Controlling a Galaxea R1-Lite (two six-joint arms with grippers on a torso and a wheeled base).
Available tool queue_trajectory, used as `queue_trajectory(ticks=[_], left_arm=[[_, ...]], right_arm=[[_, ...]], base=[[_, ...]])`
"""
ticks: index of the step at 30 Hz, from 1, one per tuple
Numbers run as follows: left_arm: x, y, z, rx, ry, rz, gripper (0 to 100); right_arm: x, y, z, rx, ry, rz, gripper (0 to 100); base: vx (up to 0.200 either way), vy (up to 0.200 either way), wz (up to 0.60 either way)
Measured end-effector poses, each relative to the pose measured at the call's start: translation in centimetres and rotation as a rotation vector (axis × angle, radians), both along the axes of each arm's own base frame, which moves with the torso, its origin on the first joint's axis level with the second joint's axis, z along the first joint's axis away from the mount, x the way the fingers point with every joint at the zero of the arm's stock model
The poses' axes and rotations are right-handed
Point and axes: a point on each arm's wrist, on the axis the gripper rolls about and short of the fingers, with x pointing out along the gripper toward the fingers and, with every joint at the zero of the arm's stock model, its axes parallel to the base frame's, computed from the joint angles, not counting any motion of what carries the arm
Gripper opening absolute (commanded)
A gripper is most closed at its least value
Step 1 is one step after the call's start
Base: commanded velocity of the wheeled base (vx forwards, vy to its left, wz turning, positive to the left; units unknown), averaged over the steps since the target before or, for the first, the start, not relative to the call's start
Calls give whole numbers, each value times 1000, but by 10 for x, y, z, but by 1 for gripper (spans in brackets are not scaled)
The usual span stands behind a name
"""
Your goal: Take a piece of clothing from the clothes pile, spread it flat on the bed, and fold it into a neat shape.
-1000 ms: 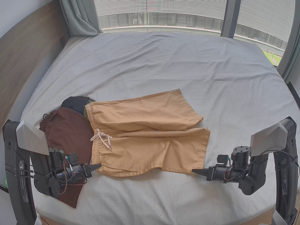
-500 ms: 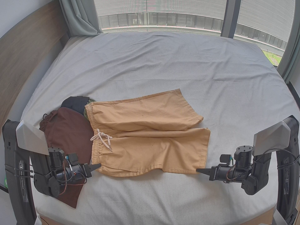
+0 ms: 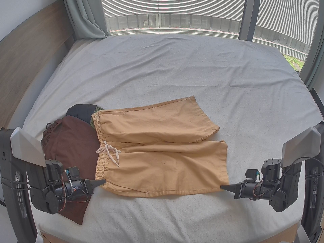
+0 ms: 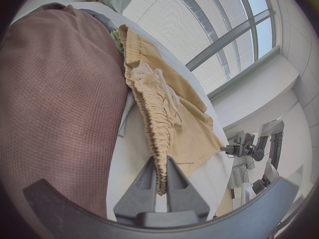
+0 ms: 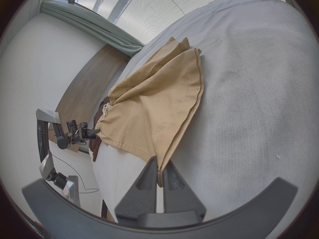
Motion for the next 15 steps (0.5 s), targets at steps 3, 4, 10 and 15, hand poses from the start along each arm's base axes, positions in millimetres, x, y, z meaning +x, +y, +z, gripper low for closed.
queue_trajectory(ticks=[3, 4, 10, 15], left_arm=[[-8, 1, 2, 7, 5, -16, 0], [-9, 1, 2, 9, 5, -18, 0], [-20, 3, 2, 31, 7, -45, 0], [-31, 4, 0, 62, 5, -74, 0]], right_arm=[[-6, -2, -1, -22, 3, 10, 0], [-7, -2, -1, -24, 5, 11, 0], [-14, -5, -1, -43, 17, 21, 0], [-22, -6, -3, -83, 8, 51, 0]], base=[[0, 0, 0], [0, 0, 0], [0, 0, 0], [0, 0, 0]])
